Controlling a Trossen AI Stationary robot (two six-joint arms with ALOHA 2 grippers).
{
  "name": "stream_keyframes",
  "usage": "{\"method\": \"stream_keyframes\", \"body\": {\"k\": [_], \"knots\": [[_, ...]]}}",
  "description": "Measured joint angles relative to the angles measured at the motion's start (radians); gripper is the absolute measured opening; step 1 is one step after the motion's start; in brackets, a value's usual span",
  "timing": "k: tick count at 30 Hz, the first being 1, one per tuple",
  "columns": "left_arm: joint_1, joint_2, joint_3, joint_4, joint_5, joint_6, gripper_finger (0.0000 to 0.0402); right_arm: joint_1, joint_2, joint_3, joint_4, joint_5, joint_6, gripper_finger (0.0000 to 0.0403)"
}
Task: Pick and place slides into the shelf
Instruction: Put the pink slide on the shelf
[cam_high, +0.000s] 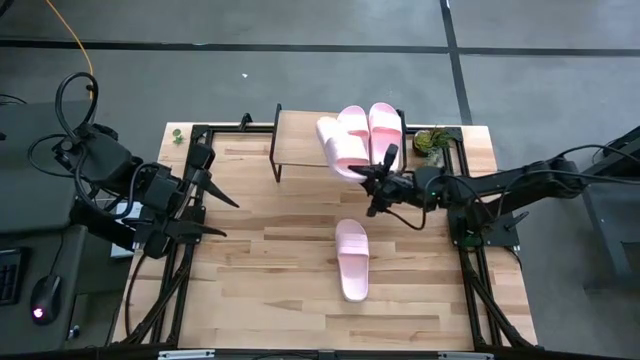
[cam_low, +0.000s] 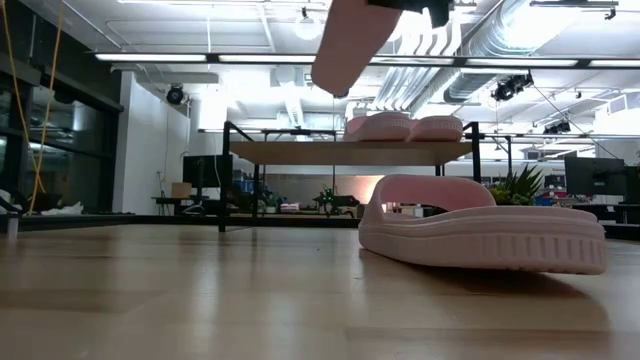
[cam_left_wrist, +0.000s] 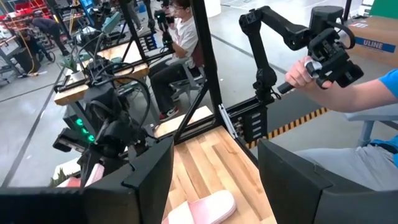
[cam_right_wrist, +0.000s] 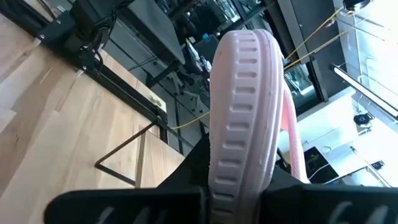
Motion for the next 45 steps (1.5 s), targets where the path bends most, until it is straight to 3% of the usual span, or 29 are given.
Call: {"method": "stream_keyframes", "body": {"k": [27, 45], "knots": [[0.0, 0.0, 0.0, -0.002, 0.001, 0.0, 0.0214, -0.152, 0.239, 0.002, 0.234, -0.027, -0.03, 0.0016], [0.0, 0.0, 0.0, -0.002, 0.001, 0.002, 0.0214, -0.282, 0.339, 0.002, 0.312, -0.139, 0.021, 0.0016]]}}
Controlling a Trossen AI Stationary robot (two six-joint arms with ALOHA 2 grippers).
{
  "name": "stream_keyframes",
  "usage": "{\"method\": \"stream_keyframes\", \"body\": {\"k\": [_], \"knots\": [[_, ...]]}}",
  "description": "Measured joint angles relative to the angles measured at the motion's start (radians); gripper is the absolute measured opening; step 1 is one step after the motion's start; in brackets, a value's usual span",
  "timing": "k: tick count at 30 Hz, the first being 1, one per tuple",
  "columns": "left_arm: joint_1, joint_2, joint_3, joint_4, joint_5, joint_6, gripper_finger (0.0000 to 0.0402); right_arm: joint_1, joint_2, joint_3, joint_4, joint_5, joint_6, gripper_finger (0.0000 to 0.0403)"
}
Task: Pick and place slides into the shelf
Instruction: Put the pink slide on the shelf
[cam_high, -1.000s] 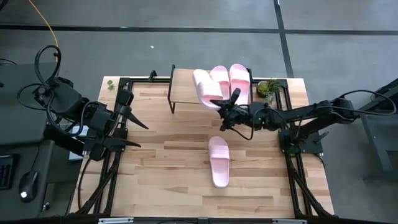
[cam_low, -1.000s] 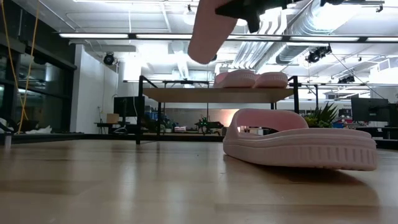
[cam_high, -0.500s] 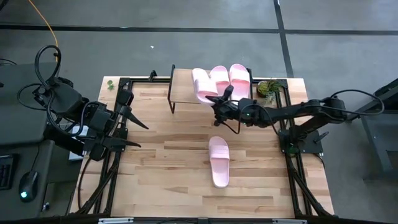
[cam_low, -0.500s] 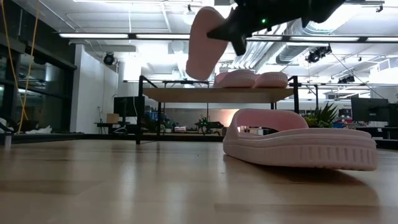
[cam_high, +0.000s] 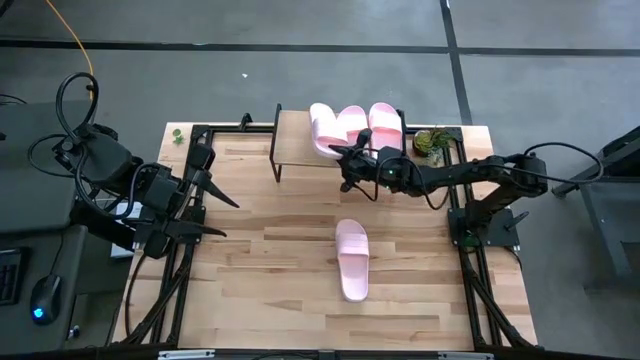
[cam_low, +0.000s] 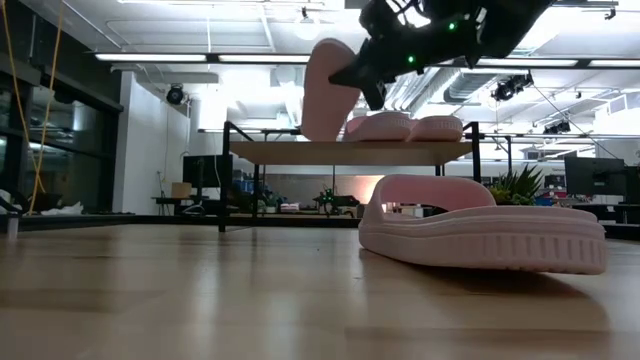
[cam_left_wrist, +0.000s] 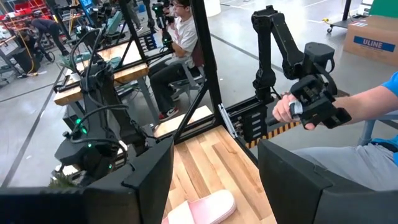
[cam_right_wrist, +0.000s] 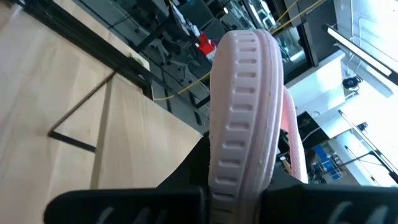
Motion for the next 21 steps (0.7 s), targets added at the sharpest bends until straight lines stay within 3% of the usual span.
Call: {"method": "stream_keyframes", "body": {"k": [21], "knots": [[0.0, 0.0, 0.0, 0.0, 0.0, 0.002, 0.0214, 0.015, 0.039, 0.003, -0.066, 0.071, -0.007, 0.0016]]}}
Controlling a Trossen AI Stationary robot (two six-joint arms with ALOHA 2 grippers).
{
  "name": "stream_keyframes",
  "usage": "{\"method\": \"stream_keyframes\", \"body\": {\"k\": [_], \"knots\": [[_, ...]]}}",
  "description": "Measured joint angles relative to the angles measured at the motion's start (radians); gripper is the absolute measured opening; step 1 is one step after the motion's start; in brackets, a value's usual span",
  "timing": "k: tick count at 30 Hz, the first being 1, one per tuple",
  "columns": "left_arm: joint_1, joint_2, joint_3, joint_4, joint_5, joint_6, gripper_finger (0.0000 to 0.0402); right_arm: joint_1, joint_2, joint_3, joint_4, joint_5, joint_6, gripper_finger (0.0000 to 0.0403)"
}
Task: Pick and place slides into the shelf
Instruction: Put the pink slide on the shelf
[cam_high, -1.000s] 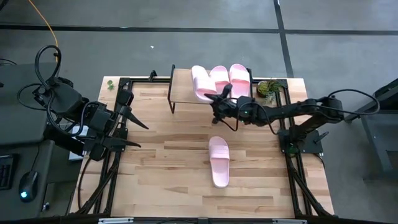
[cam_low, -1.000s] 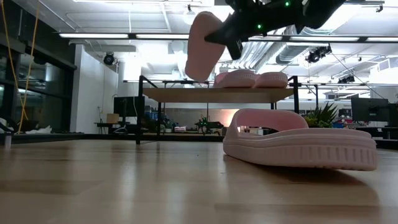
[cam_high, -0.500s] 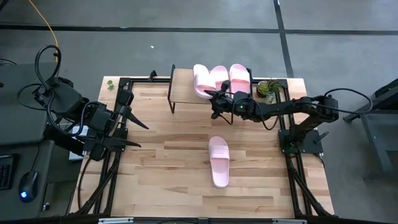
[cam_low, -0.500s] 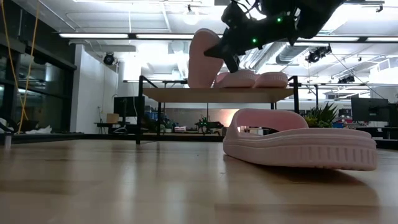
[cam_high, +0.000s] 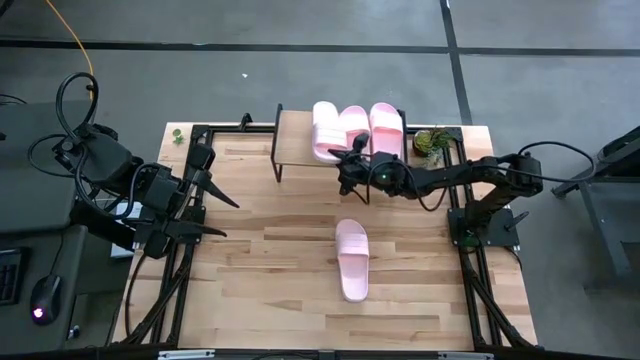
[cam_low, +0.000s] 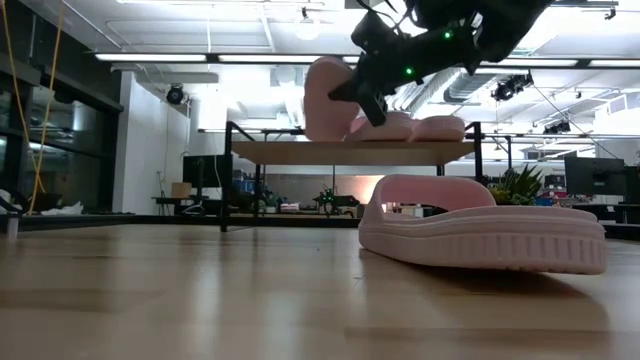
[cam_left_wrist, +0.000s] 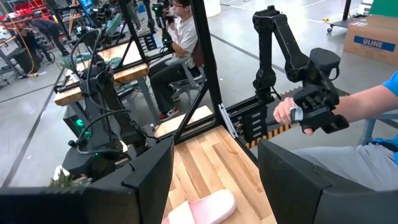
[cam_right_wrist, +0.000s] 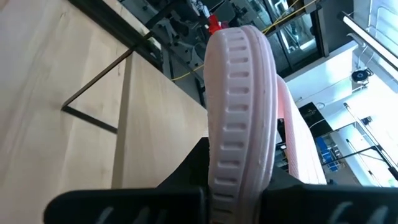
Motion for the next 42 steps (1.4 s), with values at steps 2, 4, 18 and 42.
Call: {"method": "stream_keyframes", "body": {"k": [2, 4, 18, 42], "knots": [[0.0, 0.0, 0.0, 0.0, 0.0, 0.0, 0.0214, 0.015, 0.0, 0.0, -0.005, 0.007, 0.006, 0.0016], [0.0, 0.0, 0.0, 0.0, 0.0, 0.0, 0.0214, 0.03, 0.0, 0.0, -0.01, 0.01, 0.009, 0.0016], [0.0, 0.0, 0.0, 0.0, 0.0, -0.003, 0.0214, 0.031, 0.002, -0.003, -0.051, 0.036, 0.024, 0.0016], [0.0, 0.0, 0.0, -0.02, 0.001, -0.017, 0.0214, 0.026, 0.002, -0.003, -0.119, 0.025, 0.129, 0.0113]]}}
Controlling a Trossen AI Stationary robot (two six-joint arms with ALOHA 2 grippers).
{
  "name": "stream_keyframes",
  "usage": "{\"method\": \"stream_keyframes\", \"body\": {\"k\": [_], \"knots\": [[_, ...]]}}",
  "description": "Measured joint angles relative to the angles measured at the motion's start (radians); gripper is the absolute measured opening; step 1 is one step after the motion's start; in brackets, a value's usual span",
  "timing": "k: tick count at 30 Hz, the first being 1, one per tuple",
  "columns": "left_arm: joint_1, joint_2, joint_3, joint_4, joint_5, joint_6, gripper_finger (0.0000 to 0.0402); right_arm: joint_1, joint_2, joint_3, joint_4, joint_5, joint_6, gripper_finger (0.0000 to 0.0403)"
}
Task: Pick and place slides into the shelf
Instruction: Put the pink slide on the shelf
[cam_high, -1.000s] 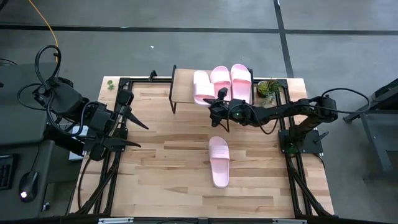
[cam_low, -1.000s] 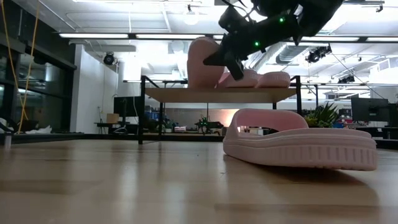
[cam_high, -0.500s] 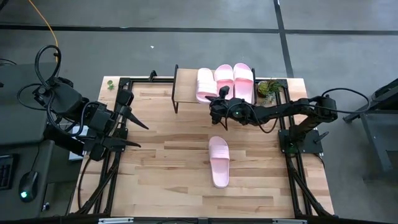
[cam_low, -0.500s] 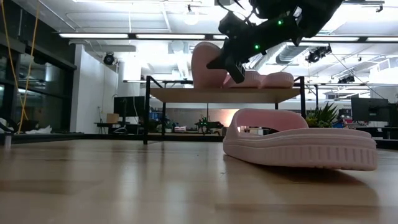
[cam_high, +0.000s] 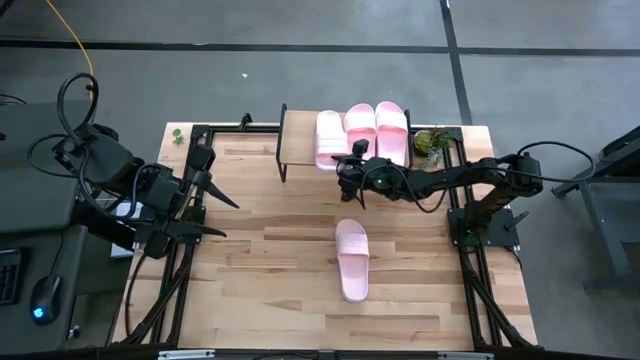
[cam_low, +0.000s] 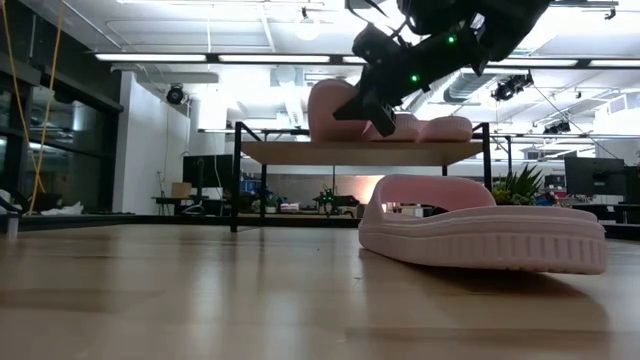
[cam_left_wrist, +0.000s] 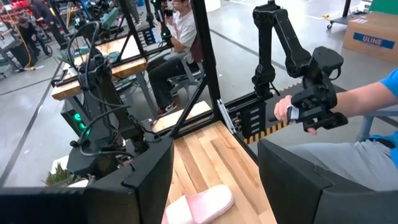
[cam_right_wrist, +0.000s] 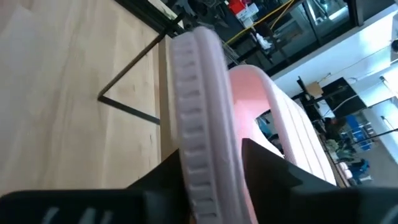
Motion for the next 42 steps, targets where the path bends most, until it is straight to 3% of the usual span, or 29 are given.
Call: {"method": "stream_keyframes", "body": {"k": [9, 14, 26, 31, 42], "knots": [[0.0, 0.0, 0.0, -0.011, 0.0, -0.015, 0.0214, 0.001, 0.0, 0.0, -0.001, 0.014, 0.07, 0.0207], [0.0, 0.0, 0.0, -0.011, 0.0, -0.016, 0.0214, 0.001, -0.002, 0.0, -0.058, 0.002, 0.173, 0.0238], [0.0, 0.0, 0.0, -0.011, 0.0, -0.016, 0.0214, 0.002, -0.003, 0.027, -0.163, -0.044, 0.261, 0.0246], [0.0, 0.0, 0.0, -0.011, 0.0, -0.017, 0.0214, 0.004, 0.0, 0.087, -0.213, -0.115, 0.288, 0.0246], [0.0, 0.0, 0.0, -0.044, 0.018, -0.043, 0.0214, 0.024, 0.0, 0.217, -0.479, -0.052, 0.349, 0.0246]]}}
